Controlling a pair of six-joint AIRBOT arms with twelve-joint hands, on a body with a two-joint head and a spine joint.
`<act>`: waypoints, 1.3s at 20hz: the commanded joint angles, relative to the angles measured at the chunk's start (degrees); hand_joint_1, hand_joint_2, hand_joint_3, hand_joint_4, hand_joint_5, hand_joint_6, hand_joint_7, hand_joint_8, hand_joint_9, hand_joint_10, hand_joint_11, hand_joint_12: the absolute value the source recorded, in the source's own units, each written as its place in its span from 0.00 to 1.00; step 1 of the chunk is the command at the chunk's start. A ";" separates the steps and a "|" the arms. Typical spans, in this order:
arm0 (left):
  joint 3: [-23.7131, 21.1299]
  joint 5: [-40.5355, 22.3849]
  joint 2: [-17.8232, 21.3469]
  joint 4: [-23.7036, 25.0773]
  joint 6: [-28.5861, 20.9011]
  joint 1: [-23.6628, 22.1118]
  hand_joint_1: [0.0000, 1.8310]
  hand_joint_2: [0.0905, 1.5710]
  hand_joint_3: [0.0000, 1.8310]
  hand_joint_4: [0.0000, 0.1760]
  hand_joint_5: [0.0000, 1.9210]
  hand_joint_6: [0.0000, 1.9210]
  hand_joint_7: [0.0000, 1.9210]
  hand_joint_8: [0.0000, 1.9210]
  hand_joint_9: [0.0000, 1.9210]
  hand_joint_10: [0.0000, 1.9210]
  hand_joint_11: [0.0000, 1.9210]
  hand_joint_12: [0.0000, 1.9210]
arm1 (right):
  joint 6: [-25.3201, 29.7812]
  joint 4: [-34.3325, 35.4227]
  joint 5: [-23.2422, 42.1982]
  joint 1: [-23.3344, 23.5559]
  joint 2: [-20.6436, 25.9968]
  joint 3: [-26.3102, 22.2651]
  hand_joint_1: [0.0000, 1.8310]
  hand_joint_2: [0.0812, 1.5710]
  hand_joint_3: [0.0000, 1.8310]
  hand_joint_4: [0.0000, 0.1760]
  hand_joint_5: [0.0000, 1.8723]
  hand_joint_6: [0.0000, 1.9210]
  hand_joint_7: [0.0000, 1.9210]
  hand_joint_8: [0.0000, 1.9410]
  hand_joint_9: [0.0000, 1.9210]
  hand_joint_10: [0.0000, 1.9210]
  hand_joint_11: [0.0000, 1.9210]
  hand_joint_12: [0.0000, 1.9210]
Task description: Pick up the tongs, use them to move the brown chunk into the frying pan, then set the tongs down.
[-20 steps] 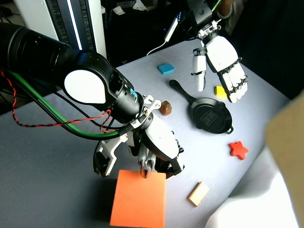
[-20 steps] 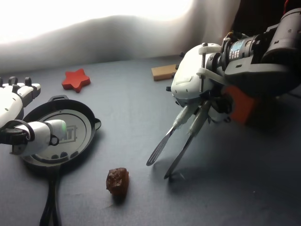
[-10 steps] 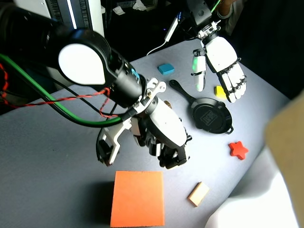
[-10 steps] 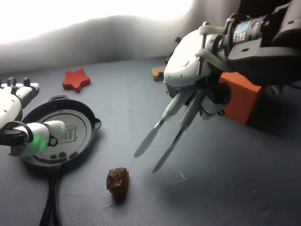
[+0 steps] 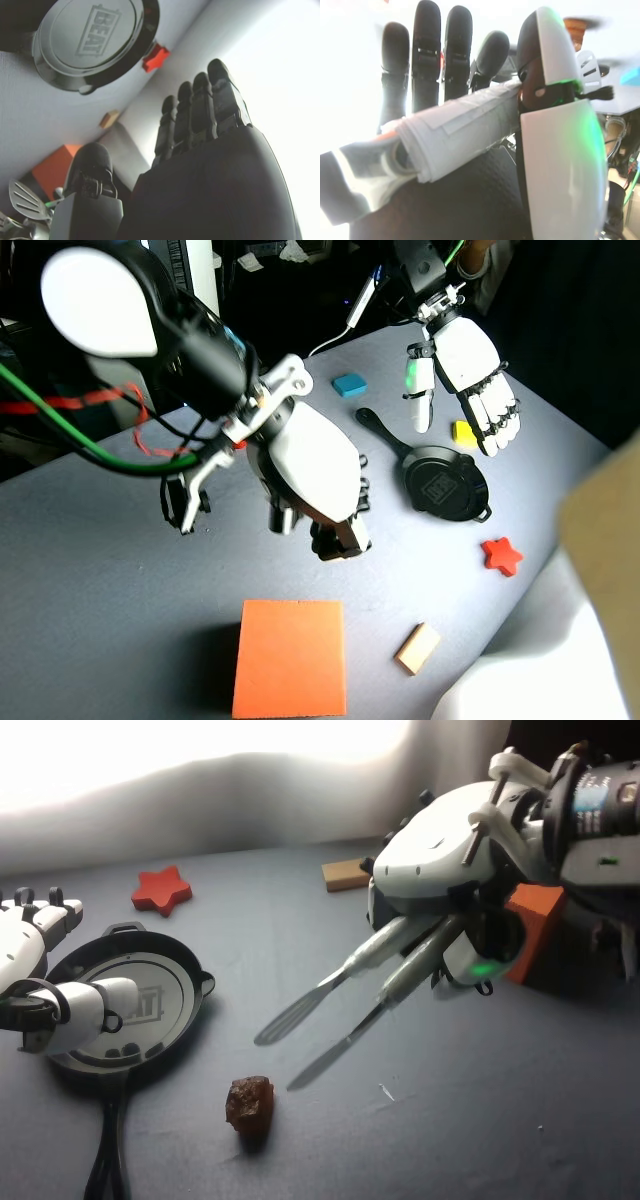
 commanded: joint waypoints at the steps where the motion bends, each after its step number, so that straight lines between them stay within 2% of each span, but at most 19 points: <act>1: 0.34 -4.08 0.51 3.31 -0.26 -0.17 0.03 0.82 0.00 0.16 0.03 0.00 0.03 0.00 0.03 0.00 0.00 0.11 | 4.90 -5.44 3.06 0.69 0.58 -0.88 0.61 0.75 0.00 0.00 0.43 0.64 0.54 0.00 0.51 0.02 0.22 0.69; 3: 0.46 -4.08 0.51 3.73 -0.26 -0.14 0.04 0.82 0.00 0.16 0.03 0.00 0.04 0.00 0.03 0.00 0.00 0.10 | 19.01 -17.32 -1.48 -0.56 1.06 -3.64 0.61 0.75 0.00 0.00 0.43 0.64 0.54 0.00 0.51 0.02 0.21 0.69; 8: 0.38 -4.08 0.52 3.93 -0.39 -0.15 0.04 0.83 0.00 0.15 0.03 0.00 0.03 0.00 0.02 0.00 0.00 0.09 | 46.75 -39.72 -10.03 -3.63 3.20 -11.26 0.61 0.75 0.00 0.00 0.44 0.63 0.54 0.00 0.51 0.01 0.22 0.69; 9: 0.37 -4.08 0.52 3.94 -0.39 -0.17 0.03 0.83 0.00 0.17 0.01 0.00 0.02 0.00 0.01 0.00 0.00 0.06 | 50.75 -41.97 -12.27 -3.88 3.32 -12.44 0.61 0.75 0.00 0.00 0.44 0.63 0.54 0.00 0.51 0.01 0.22 0.69; 10: 0.40 -4.08 0.52 3.97 -0.39 -0.18 0.06 0.82 0.00 0.17 0.03 0.00 0.03 0.00 0.03 0.00 0.00 0.09 | 55.87 -43.77 -16.97 -4.16 3.23 -14.37 0.61 0.75 0.00 0.00 0.43 0.65 0.53 0.00 0.50 0.01 0.21 0.68; 13: 0.43 -4.08 0.52 4.26 -0.38 -0.12 0.04 0.83 0.00 0.19 0.03 0.00 0.03 0.00 0.03 0.00 0.00 0.12 | 60.21 -43.77 -22.04 -4.80 2.44 -17.08 0.61 0.75 0.00 0.00 0.43 0.64 0.53 0.00 0.51 0.01 0.22 0.68; 16: 0.35 -4.08 0.52 4.34 -0.39 -0.27 0.03 0.82 0.00 0.20 0.02 0.00 0.03 0.00 0.02 0.00 0.00 0.10 | 63.61 -43.36 -25.08 -5.45 1.05 -17.65 0.60 0.76 0.00 0.00 0.42 0.65 0.52 0.00 0.50 0.01 0.22 0.69; 19: 0.29 -4.08 0.51 4.34 -0.38 -0.20 0.03 0.82 0.00 0.17 0.02 0.00 0.03 0.00 0.02 0.00 0.00 0.07 | 63.76 -39.15 -24.99 -5.26 -0.47 -16.73 0.61 0.75 0.00 0.00 0.43 0.64 0.53 0.00 0.51 0.01 0.22 0.68; 21: 0.38 -4.08 0.51 4.34 -0.38 0.18 0.05 0.83 0.00 0.17 0.02 0.00 0.03 0.00 0.02 0.00 0.00 0.09 | 63.15 -38.71 -24.98 -5.34 -1.58 -16.24 0.61 0.75 0.00 0.00 0.43 0.64 0.53 0.00 0.50 0.01 0.22 0.68; 22: 0.54 -4.08 0.51 4.34 -0.43 0.40 0.03 0.83 0.00 0.21 0.01 0.00 0.03 0.00 0.03 0.00 0.00 0.10 | 62.47 -38.23 -25.00 -5.38 -2.12 -15.94 0.60 0.75 0.00 0.00 0.43 0.65 0.53 0.00 0.50 0.01 0.20 0.68; 23: 0.77 -4.08 0.51 4.33 -0.59 0.59 0.04 0.83 0.00 0.20 0.02 0.00 0.03 0.00 0.03 0.00 0.00 0.11 | 61.86 -37.38 -25.00 -5.36 -2.68 -15.49 0.59 0.72 0.00 0.00 0.39 0.36 0.52 0.01 0.49 0.00 0.19 0.68; 24: 1.08 -4.08 0.51 4.33 -0.81 0.90 0.04 0.83 0.00 0.20 0.02 0.00 0.03 0.00 0.03 0.00 0.00 0.11 | 61.57 -36.72 -25.01 -5.32 -3.13 -15.05 0.59 0.72 0.00 0.00 0.39 0.36 0.52 0.01 0.49 0.00 0.19 0.68; 25: 1.33 -4.08 0.51 4.33 -0.94 1.08 0.04 0.83 0.00 0.19 0.02 0.00 0.04 0.00 0.03 0.00 0.00 0.12 | 61.39 -36.34 -25.02 -5.32 -3.56 -14.64 0.59 0.71 0.00 0.00 0.45 0.13 0.52 0.00 0.49 0.00 0.20 0.67; 26: 1.55 -4.08 0.50 4.33 -0.94 1.19 0.04 0.83 0.00 0.19 0.02 0.00 0.04 0.00 0.03 0.00 0.00 0.12 | 61.28 -36.20 -25.23 -5.39 -3.97 -14.22 0.59 0.71 0.00 0.00 0.45 0.13 0.52 0.00 0.49 0.00 0.20 0.67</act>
